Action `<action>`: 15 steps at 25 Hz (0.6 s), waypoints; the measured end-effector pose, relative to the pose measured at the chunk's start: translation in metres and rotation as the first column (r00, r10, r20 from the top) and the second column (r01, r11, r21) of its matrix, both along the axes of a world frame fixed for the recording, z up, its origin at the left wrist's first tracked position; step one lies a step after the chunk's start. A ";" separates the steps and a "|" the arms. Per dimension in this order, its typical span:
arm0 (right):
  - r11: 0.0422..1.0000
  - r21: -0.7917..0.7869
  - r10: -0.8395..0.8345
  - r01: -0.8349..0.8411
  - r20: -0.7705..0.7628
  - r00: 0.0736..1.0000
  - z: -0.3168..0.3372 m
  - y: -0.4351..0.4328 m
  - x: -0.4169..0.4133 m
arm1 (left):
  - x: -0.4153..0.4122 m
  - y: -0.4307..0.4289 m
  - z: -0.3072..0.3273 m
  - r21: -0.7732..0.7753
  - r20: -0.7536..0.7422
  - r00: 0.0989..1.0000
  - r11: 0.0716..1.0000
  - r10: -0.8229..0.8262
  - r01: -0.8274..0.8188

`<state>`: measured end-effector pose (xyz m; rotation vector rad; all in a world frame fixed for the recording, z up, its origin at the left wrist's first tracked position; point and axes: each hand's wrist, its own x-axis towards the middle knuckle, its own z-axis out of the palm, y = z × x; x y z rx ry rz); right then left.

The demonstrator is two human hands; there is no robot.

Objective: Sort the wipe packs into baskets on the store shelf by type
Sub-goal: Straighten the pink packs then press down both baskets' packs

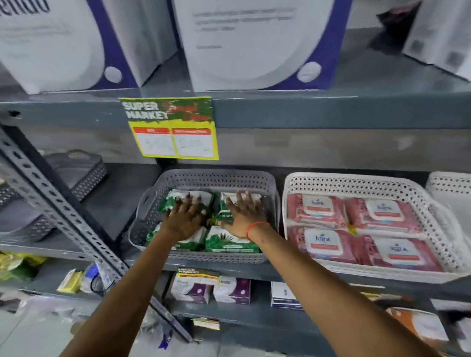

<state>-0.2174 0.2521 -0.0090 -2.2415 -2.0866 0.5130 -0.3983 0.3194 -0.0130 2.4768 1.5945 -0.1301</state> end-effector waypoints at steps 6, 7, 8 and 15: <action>0.998 -0.034 -0.043 0.044 0.045 0.998 -0.020 0.005 -0.006 | -0.003 0.010 -0.021 -0.029 -0.066 0.998 0.999 0.013 -0.015; 0.999 -0.026 -0.046 0.047 0.056 0.997 -0.021 0.004 -0.006 | -0.002 0.011 -0.020 -0.033 -0.063 0.998 0.999 0.015 -0.018; 0.997 -0.042 -0.056 0.059 0.070 0.996 -0.016 0.004 -0.005 | -0.001 0.011 -0.015 -0.044 -0.079 0.997 0.999 0.024 -0.027; 0.999 0.048 0.011 -0.014 0.064 0.998 0.038 -0.033 -0.008 | 0.042 -0.052 0.035 0.141 -0.031 0.997 0.987 -0.071 0.074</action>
